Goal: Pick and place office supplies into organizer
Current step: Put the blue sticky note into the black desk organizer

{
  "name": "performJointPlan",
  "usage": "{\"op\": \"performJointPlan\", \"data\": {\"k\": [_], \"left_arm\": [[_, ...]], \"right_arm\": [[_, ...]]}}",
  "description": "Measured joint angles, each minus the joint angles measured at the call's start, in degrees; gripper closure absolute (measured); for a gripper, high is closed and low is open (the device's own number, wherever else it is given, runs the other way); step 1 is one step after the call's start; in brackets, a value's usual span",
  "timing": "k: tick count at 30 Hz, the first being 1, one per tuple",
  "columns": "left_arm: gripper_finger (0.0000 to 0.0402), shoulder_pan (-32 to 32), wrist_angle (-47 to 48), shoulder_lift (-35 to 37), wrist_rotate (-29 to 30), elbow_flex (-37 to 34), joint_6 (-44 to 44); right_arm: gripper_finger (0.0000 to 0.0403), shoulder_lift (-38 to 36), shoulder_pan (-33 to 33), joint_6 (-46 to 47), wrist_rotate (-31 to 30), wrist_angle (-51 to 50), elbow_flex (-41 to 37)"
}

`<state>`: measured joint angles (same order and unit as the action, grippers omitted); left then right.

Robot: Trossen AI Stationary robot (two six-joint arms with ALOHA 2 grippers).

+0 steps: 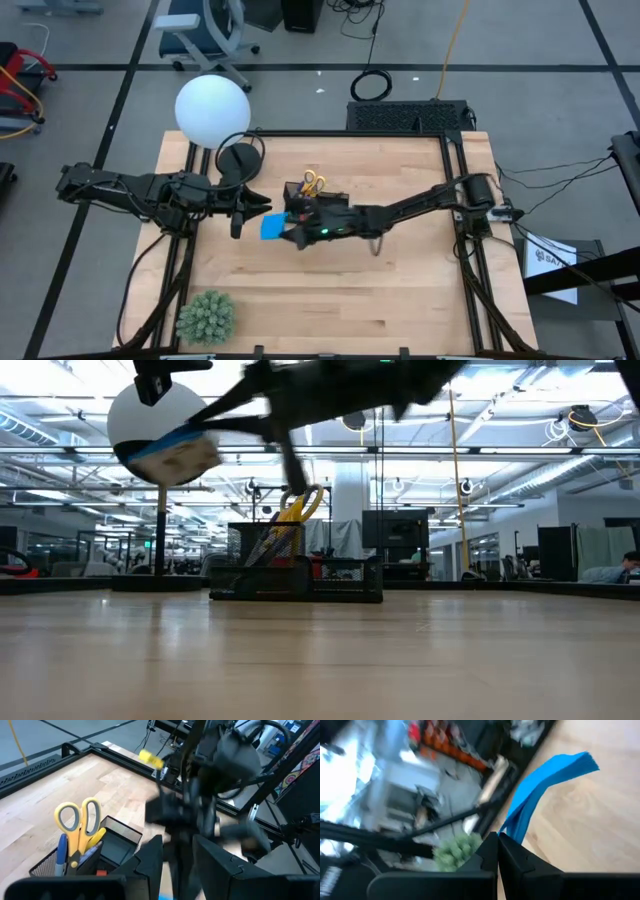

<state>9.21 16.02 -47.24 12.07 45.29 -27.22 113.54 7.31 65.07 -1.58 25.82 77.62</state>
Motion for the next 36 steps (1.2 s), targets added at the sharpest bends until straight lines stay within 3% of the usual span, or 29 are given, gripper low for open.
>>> {"op": "performJointPlan", "data": {"k": [6,9,16,36], "left_arm": [[0.0286,0.0,0.0,0.0,0.0,0.0,0.0],[0.0286,0.0,0.0,0.0,0.0,0.0,0.0],[0.0286,0.0,0.0,0.0,0.0,0.0,0.0],[0.0286,0.0,0.0,0.0,0.0,0.0,0.0]], "right_arm": [[0.0403,-9.9,0.0,1.7,-3.3,11.3,-15.6],[0.0403,-14.0,0.0,1.7,-3.6,14.3,-21.3],[0.0403,-22.3,0.7,1.8,-10.7,17.3,-32.9],[0.0403,-24.3,-3.4,4.7,-4.0,22.5,-43.9]]}}
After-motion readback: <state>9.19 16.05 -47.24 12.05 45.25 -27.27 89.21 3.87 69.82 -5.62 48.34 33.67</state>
